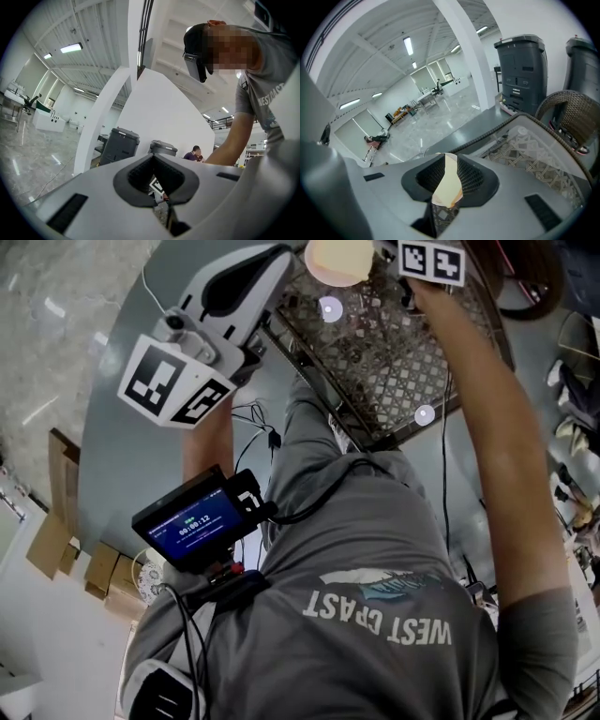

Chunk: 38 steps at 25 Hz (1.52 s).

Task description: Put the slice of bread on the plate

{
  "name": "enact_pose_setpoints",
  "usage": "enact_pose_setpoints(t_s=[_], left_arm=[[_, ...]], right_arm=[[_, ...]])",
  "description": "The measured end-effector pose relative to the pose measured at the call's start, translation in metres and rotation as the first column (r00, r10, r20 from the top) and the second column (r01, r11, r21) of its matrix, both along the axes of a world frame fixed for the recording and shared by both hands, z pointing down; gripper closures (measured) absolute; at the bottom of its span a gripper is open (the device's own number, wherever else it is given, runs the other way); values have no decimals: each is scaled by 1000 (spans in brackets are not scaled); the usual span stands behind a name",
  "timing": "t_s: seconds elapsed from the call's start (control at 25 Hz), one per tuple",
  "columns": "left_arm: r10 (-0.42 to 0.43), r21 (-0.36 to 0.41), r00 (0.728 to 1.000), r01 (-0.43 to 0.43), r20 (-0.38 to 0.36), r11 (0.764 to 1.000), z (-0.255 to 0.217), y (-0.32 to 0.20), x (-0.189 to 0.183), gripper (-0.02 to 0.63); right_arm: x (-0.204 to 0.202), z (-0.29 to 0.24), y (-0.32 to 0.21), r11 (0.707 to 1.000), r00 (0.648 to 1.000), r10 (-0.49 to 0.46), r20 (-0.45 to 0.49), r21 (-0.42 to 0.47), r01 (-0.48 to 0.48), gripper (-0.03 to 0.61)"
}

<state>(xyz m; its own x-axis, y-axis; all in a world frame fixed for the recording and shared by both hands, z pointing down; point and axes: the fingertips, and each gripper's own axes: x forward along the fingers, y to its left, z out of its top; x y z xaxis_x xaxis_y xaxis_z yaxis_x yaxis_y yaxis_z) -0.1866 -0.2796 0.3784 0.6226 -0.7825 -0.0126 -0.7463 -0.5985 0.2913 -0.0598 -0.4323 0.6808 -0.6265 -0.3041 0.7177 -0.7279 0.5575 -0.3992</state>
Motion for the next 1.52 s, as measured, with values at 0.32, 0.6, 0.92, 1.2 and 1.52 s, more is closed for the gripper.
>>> enact_pose_setpoints(t_s=[0.32, 0.6, 0.92, 1.2, 1.52], left_arm=[[33, 46, 999, -34, 34, 998, -34, 5, 27, 607], [57, 112, 994, -67, 91, 991, -73, 11, 46, 607], [68, 221, 984, -103, 163, 970, -136, 25, 72, 607], [67, 308, 976, -131, 209, 942, -184, 48, 94, 607], [54, 390, 966, -152, 252, 908, -231, 69, 120, 607]], right_arm=[[-17, -114, 23, 987, 973, -82, 217, 150, 50, 555], [-13, -258, 54, 924, 911, -178, 372, 382, 24, 565], [7, -419, 123, 722, 874, -369, 318, 689, 54, 566], [40, -494, 177, 605, 858, -423, 290, 796, 29, 571], [77, -538, 205, 567, 914, -364, 179, 821, 65, 572]])
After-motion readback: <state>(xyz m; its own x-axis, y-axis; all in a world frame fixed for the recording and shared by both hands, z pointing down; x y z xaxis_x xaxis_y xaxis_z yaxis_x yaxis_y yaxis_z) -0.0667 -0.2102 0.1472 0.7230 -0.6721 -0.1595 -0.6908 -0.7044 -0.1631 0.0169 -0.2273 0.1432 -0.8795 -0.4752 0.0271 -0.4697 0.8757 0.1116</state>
